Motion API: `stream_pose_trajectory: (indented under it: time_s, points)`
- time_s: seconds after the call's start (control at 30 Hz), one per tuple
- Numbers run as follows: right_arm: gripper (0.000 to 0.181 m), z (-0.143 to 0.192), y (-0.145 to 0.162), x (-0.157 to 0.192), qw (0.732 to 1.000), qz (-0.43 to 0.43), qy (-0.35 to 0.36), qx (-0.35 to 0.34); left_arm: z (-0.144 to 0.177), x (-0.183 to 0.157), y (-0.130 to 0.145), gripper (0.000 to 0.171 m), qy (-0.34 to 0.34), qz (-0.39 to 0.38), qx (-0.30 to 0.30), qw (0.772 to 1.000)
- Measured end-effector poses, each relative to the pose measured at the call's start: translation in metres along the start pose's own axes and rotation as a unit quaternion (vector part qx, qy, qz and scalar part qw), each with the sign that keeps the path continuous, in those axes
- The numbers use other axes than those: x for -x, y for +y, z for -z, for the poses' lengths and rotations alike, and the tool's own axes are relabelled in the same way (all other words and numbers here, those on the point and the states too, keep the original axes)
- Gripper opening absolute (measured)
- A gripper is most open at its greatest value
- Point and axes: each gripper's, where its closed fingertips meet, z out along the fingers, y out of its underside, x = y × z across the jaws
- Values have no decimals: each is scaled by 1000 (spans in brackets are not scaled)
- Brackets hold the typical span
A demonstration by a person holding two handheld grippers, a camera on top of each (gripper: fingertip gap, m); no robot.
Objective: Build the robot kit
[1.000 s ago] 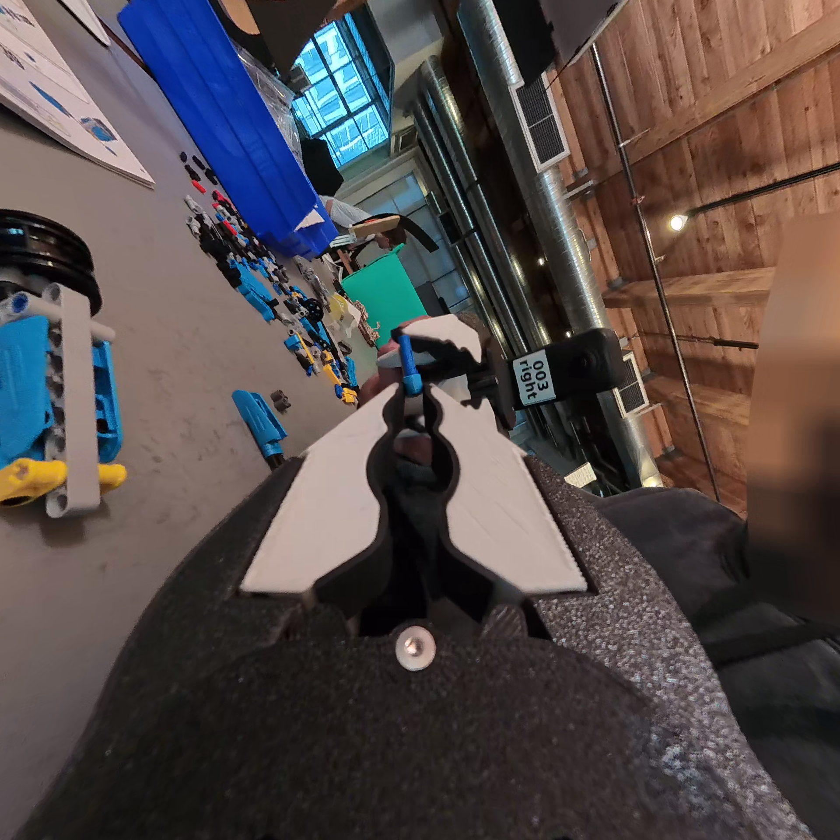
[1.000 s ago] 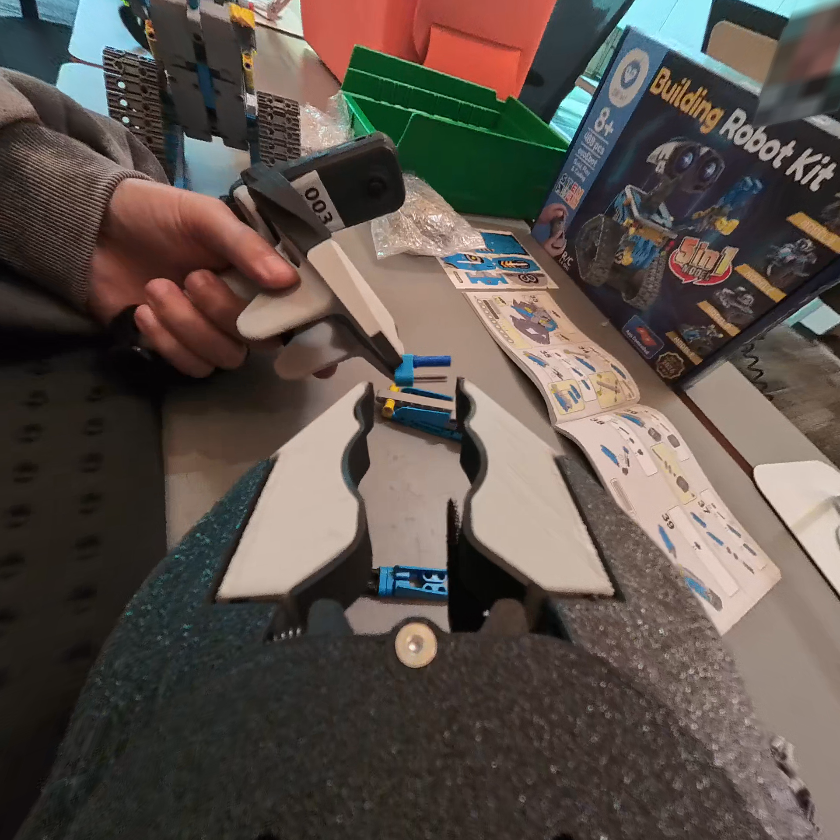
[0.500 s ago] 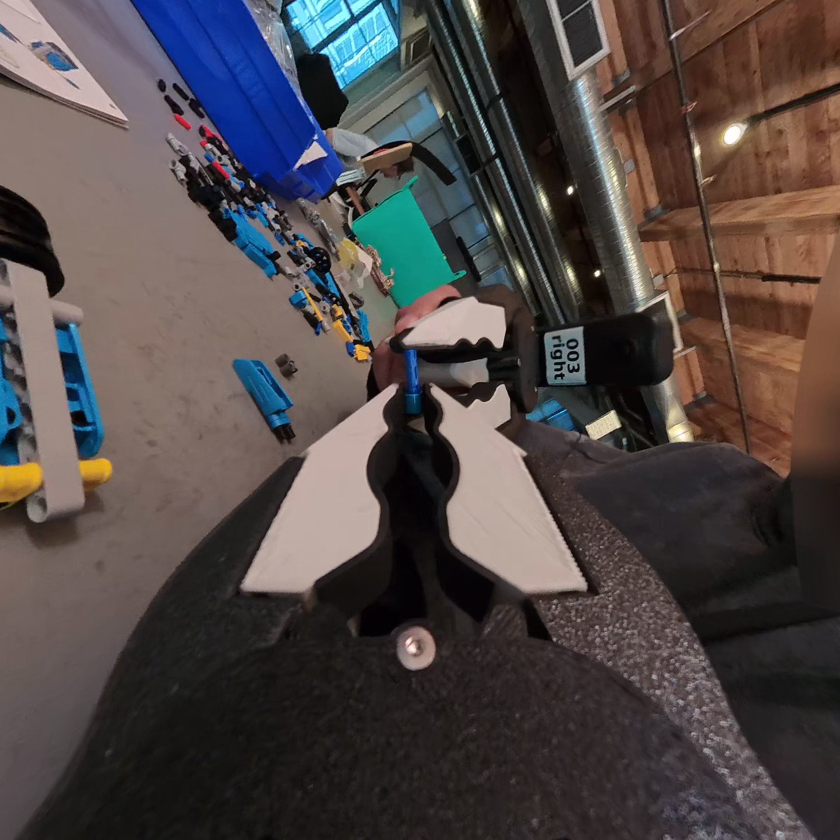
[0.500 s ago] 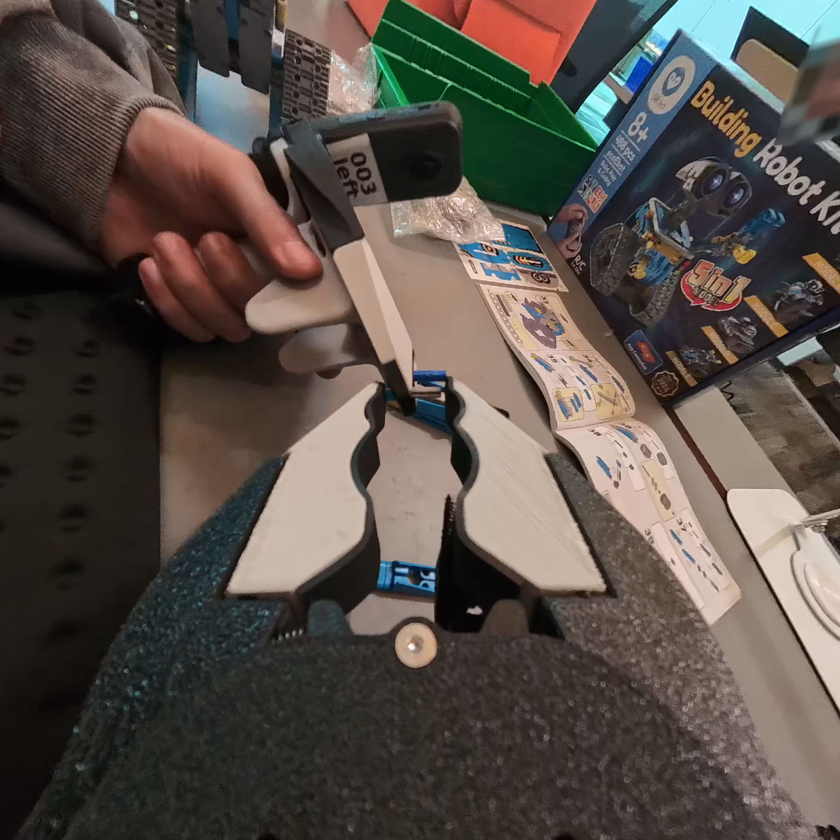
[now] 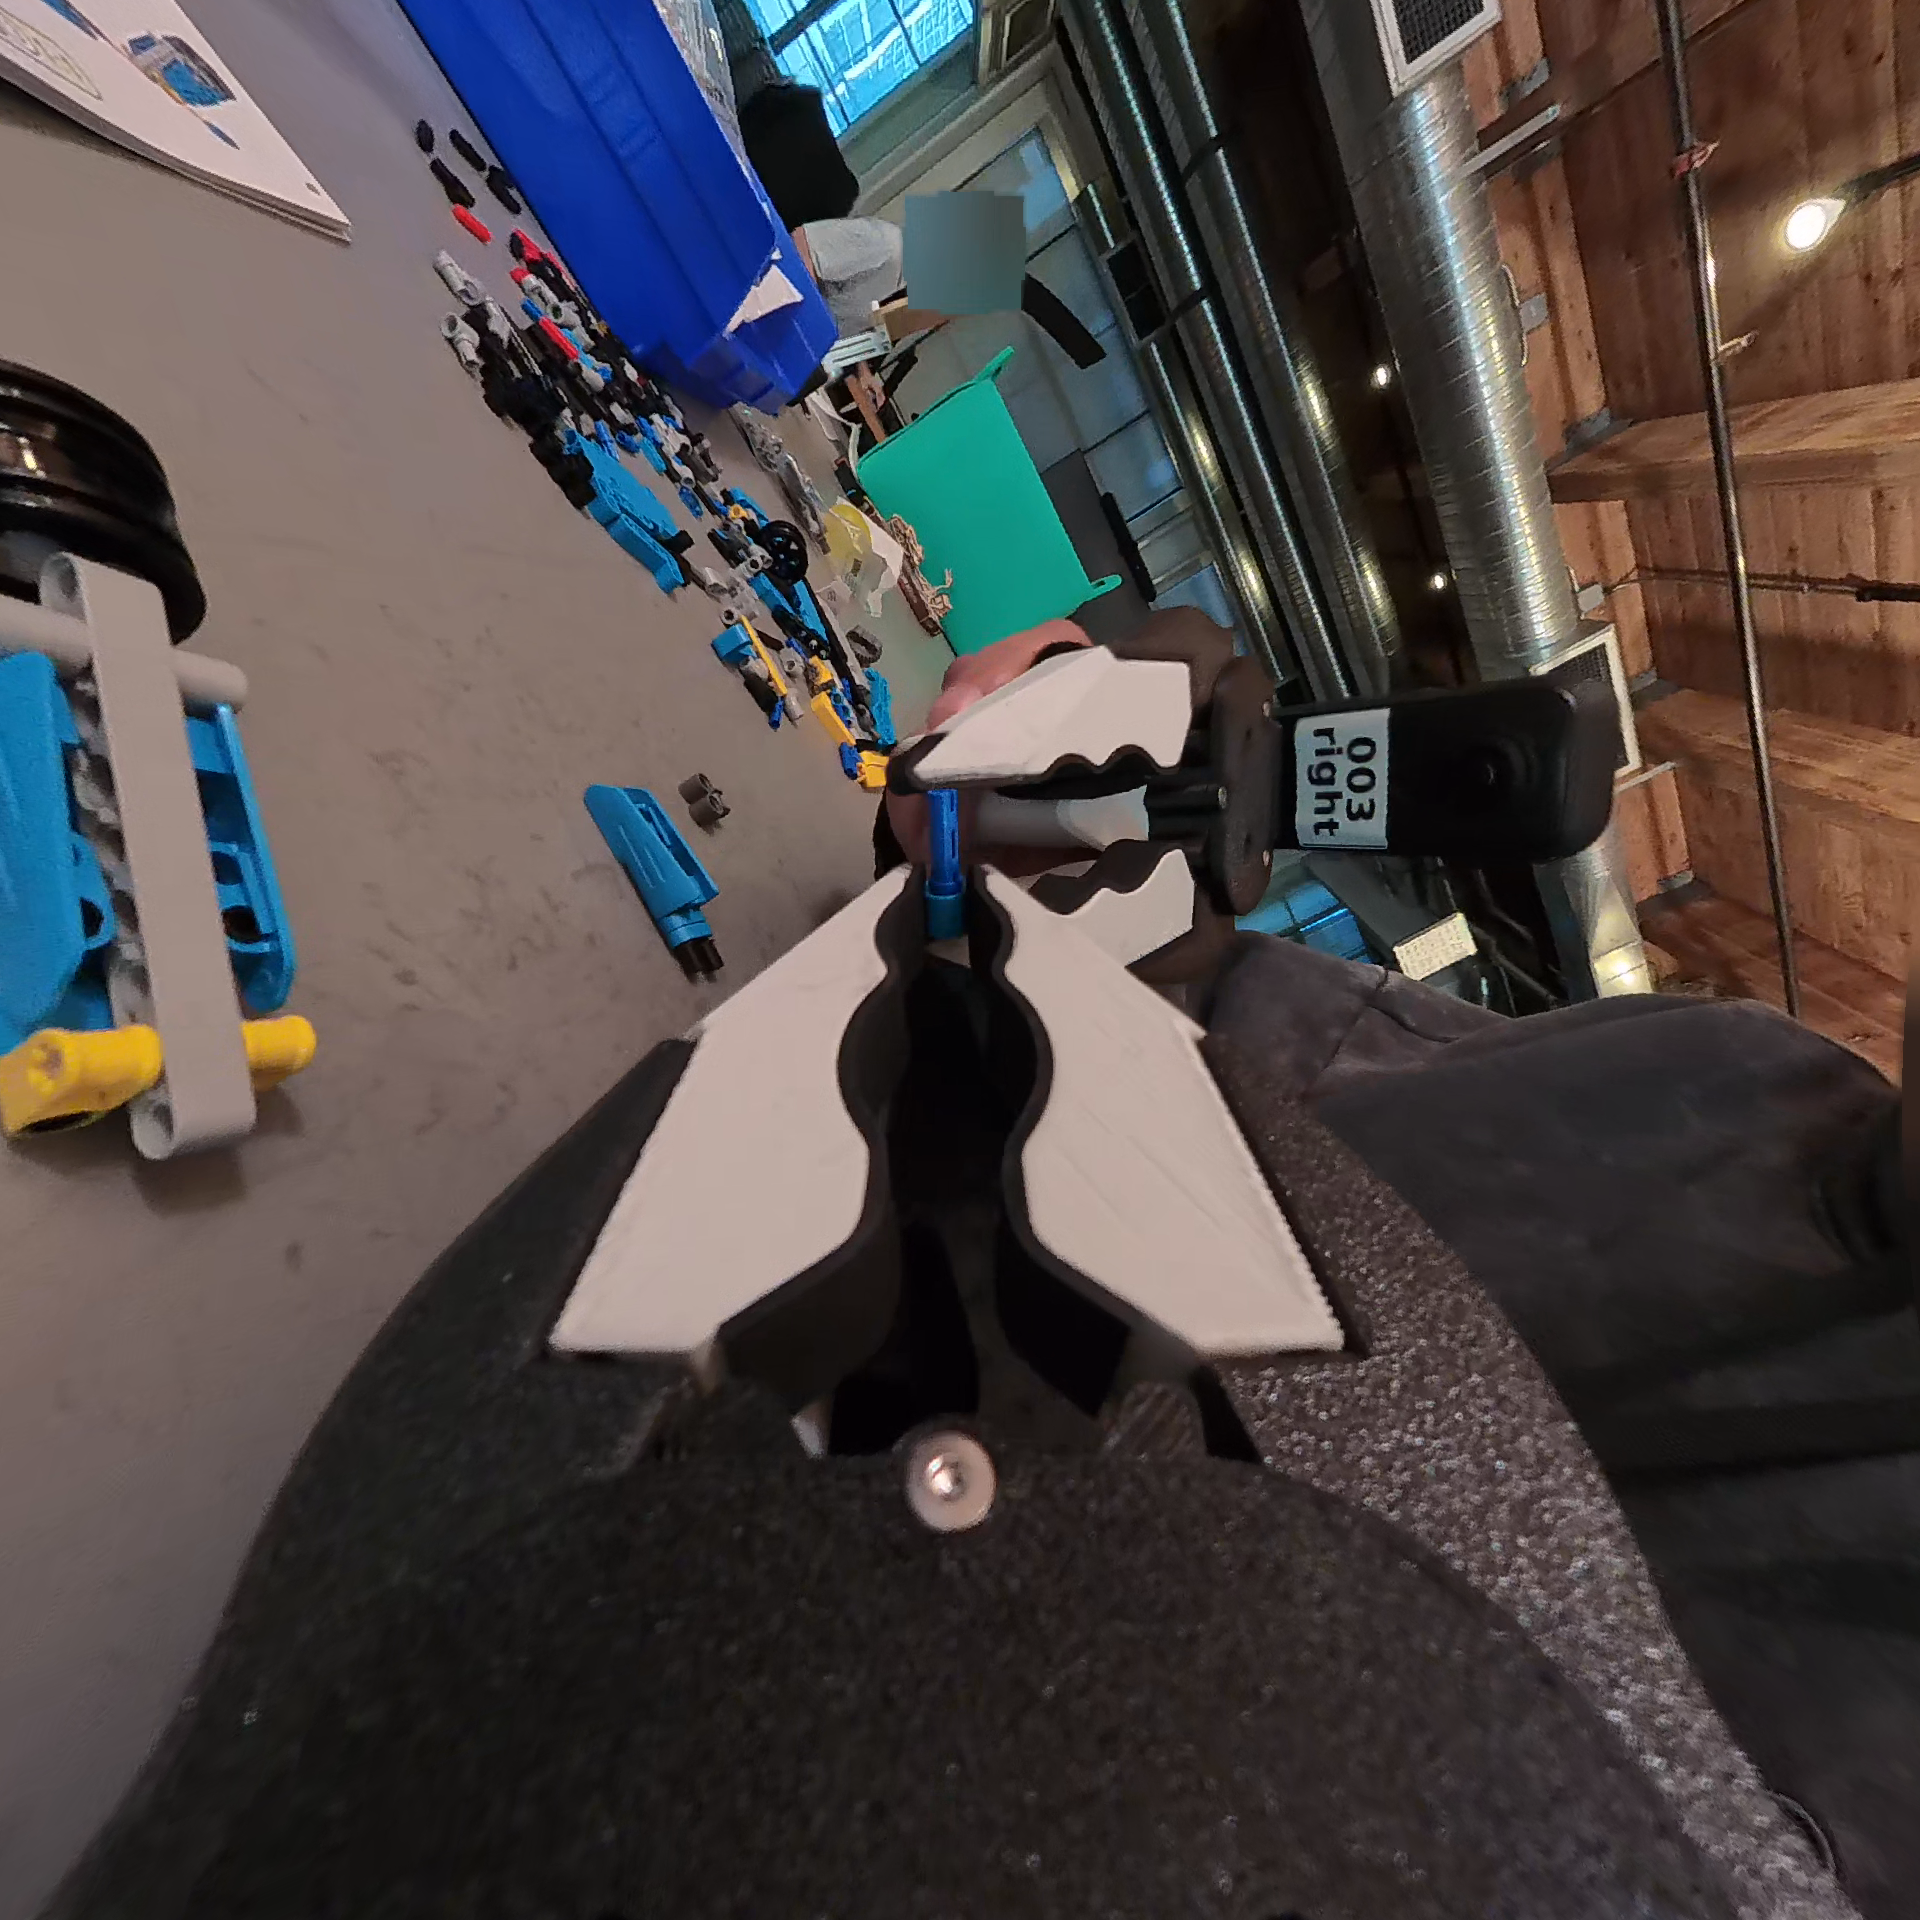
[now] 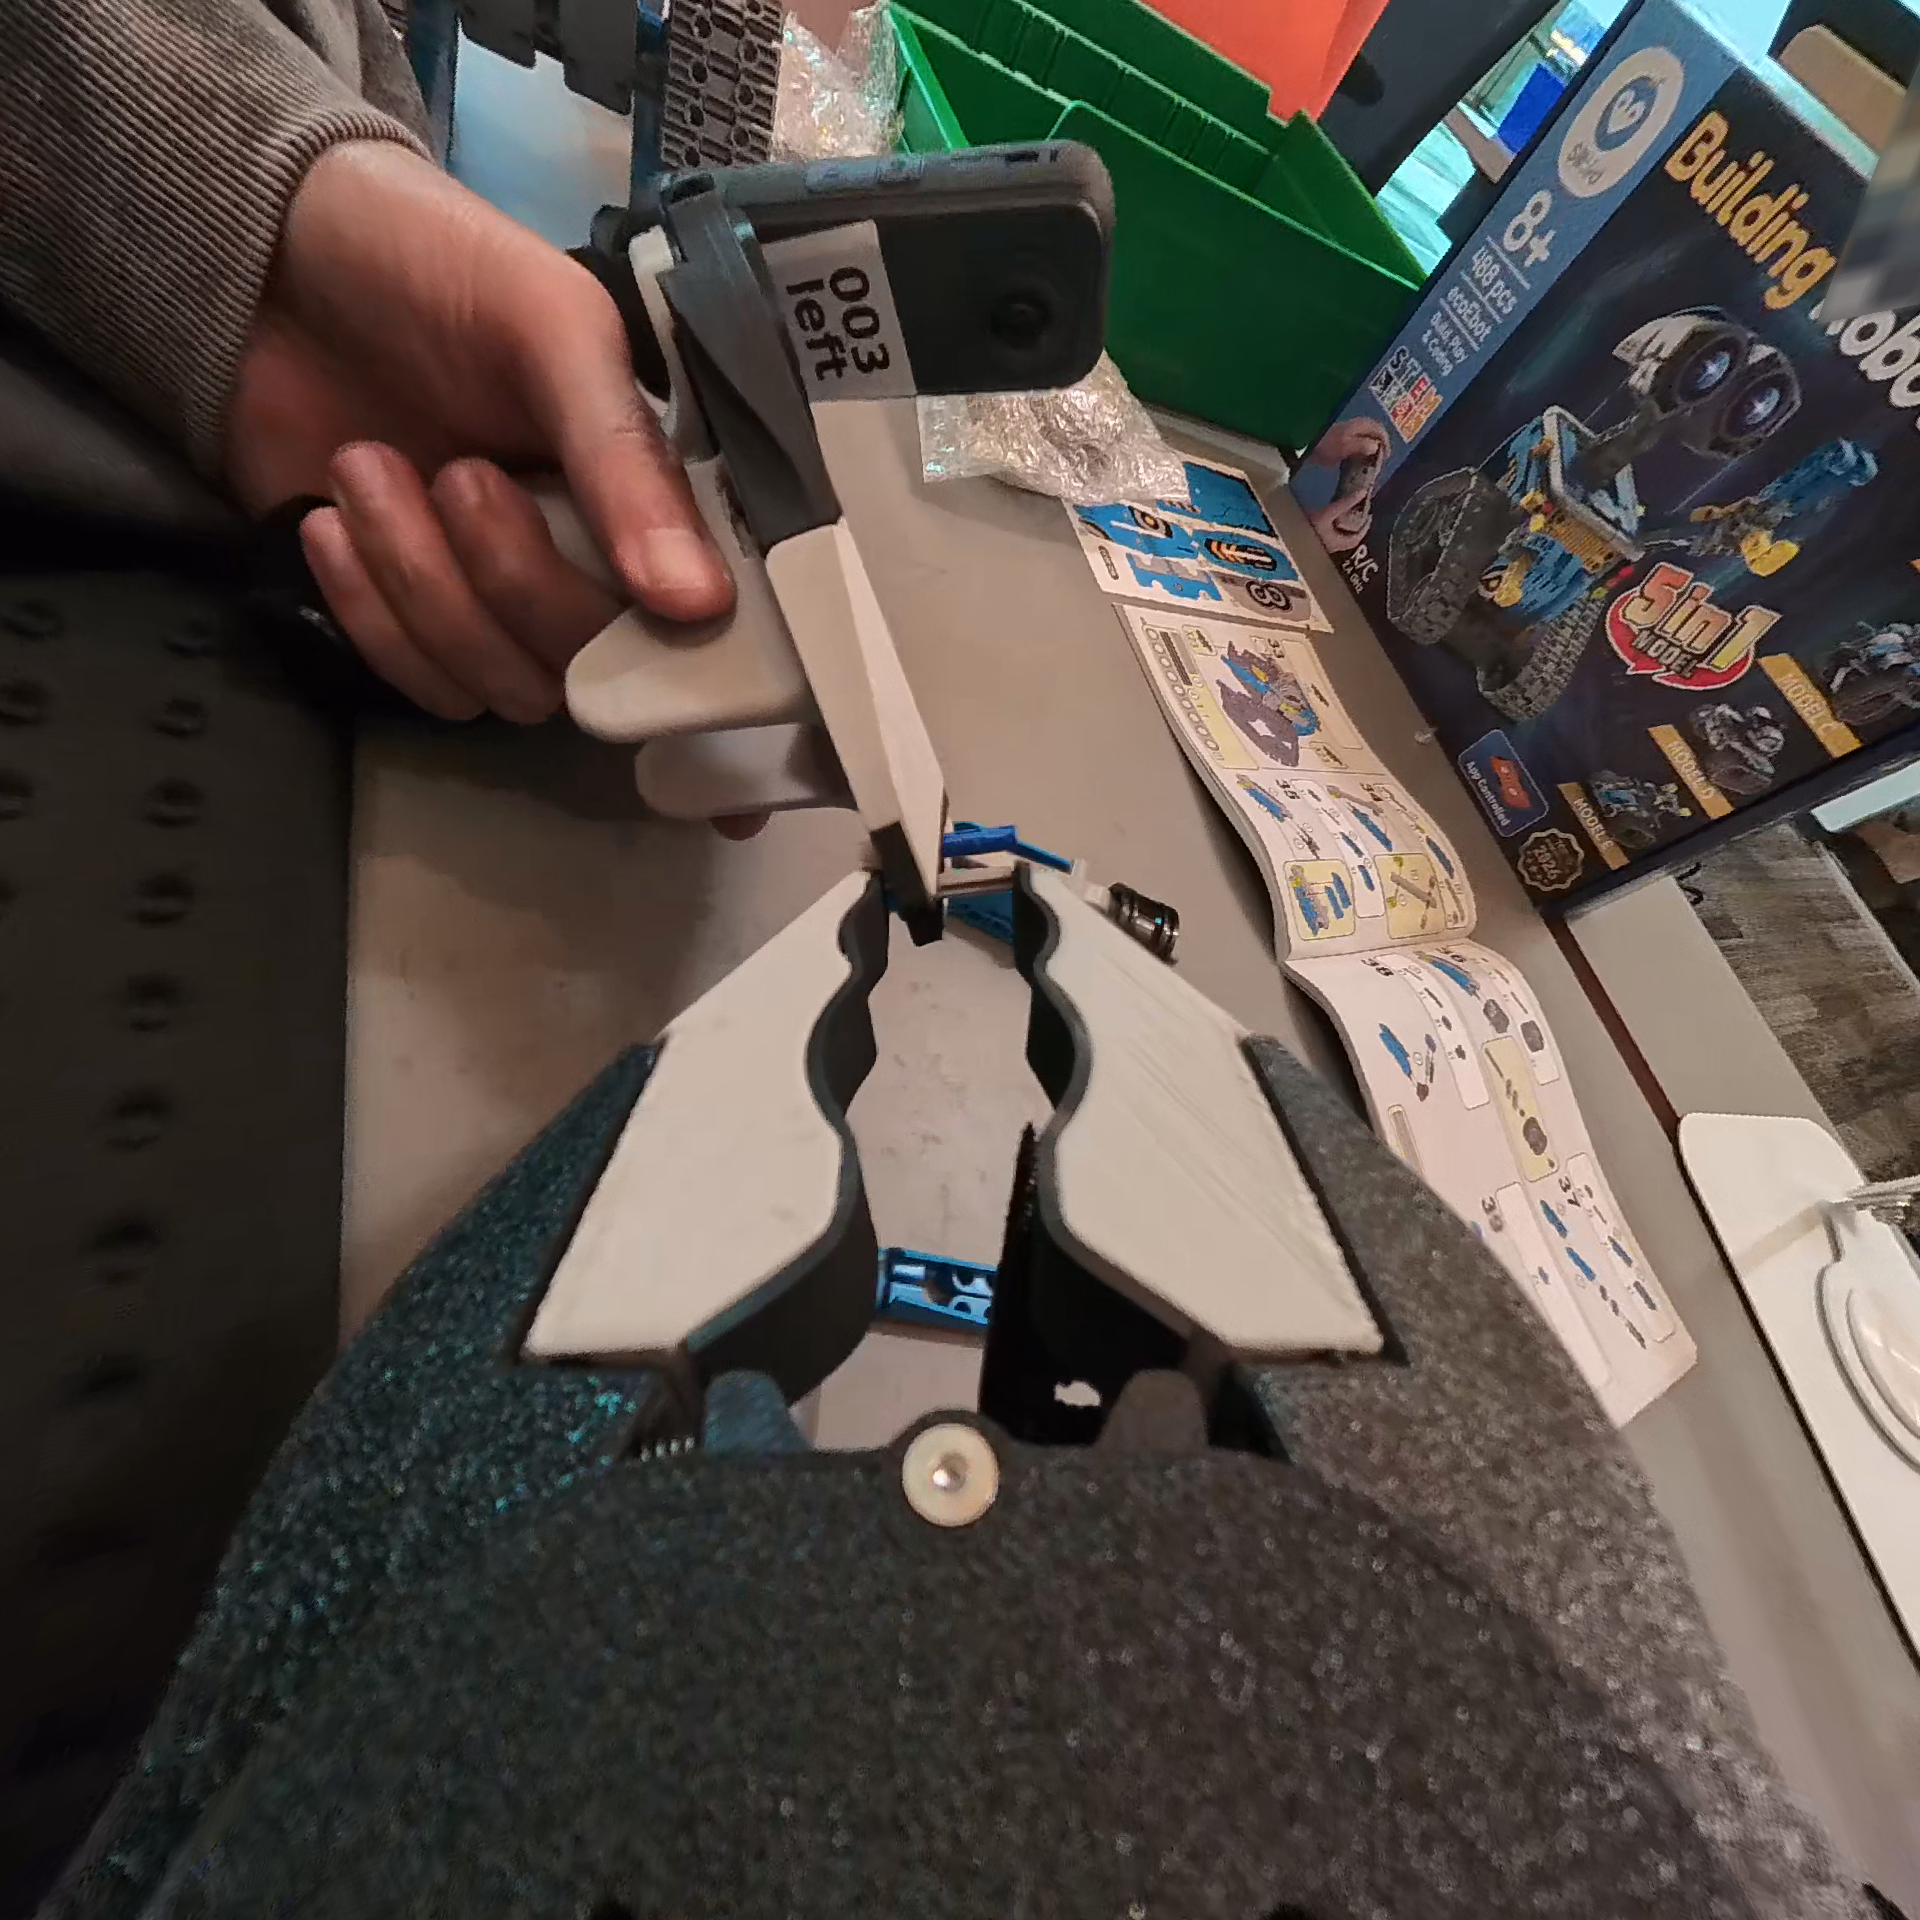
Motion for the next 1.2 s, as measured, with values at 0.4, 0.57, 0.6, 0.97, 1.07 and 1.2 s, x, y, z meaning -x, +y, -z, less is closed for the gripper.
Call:
stream_pose_trajectory:
  time_s: [0.4,0.57,0.6,0.97,1.07,1.2]
  points:
    - [23,-1,4,1,999,41,17,16,-1,3,3,7,-11,-2,8,1000]
    - [23,1,0,2,999,33,6,6,-2,0,2,7,-4,-5,4,1000]
    - [22,1,0,1,999,31,5,7,-2,0,1,8,-6,-7,2,1000]
    - [27,12,11,-3,1000,-29,-5,-4,10,14,-10,6,-132,-187,4,973]
    - [41,28,64,-19,991,-116,-8,65,15,19,-8,7,-207,-327,43,921]
    - [44,48,120,-8,962,-222,-80,134,1,27,14,7,-219,-381,113,891]
